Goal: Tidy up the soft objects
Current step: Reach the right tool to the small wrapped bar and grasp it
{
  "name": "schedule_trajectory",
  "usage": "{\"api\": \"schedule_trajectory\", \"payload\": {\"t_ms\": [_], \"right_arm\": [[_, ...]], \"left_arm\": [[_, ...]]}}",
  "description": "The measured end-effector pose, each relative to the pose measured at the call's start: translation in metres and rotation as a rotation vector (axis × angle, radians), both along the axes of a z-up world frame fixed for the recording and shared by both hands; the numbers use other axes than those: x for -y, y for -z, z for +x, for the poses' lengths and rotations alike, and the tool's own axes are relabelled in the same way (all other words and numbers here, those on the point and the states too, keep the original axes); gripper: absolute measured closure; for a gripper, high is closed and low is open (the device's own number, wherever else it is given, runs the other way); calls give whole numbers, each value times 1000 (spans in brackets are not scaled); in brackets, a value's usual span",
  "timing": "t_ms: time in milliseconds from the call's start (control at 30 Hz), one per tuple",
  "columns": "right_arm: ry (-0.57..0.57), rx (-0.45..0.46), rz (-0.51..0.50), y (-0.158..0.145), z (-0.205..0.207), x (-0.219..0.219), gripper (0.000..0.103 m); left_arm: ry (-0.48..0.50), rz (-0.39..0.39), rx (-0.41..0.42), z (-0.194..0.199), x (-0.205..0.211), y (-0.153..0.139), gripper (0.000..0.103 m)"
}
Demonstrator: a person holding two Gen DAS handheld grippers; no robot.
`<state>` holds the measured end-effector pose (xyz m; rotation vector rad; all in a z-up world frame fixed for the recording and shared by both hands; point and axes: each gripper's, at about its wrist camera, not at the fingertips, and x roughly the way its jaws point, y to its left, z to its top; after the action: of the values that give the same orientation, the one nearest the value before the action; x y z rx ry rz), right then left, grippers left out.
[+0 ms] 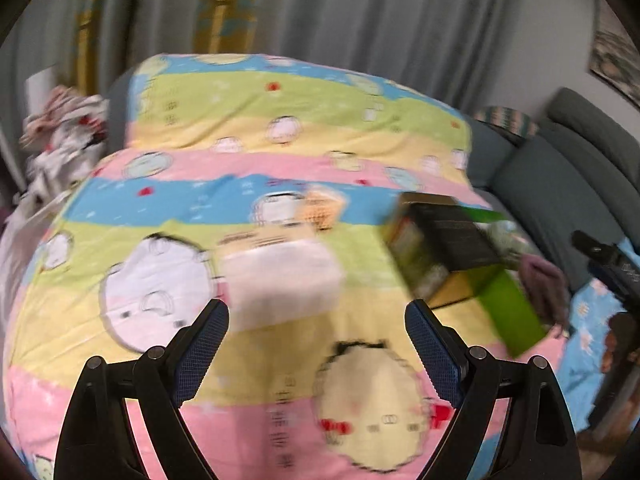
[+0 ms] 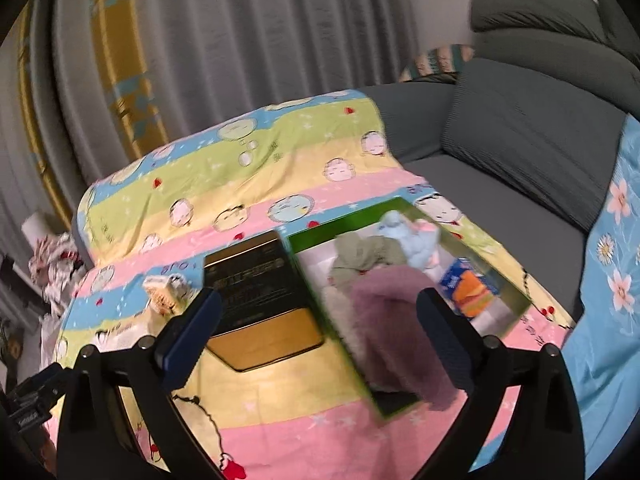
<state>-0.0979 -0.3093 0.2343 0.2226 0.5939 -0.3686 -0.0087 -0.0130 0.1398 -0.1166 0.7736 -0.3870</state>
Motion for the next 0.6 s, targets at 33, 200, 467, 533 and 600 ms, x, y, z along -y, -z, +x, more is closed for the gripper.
{"api": "schedule_trajectory", "payload": {"t_ms": [33,200,467,533,600], "right_arm": [[-11,1,11,1,2,-4,5],[-155,-22,129,12,30,-35,6],[-378,-164,254,30,143,-117,14],[-342,-241,241,45,180,-134,16],[-315,-299,197,60,211,-150,16]], "left_arm": [[-16,-7,1,2,-8,6,13],[-116,7,-62,13,-35,27,13],[-216,50,-99,21,-60,35,13],[-235,49,-112,24,-64,38,13],[-245,44,-119,26,-69,38,13]]}}
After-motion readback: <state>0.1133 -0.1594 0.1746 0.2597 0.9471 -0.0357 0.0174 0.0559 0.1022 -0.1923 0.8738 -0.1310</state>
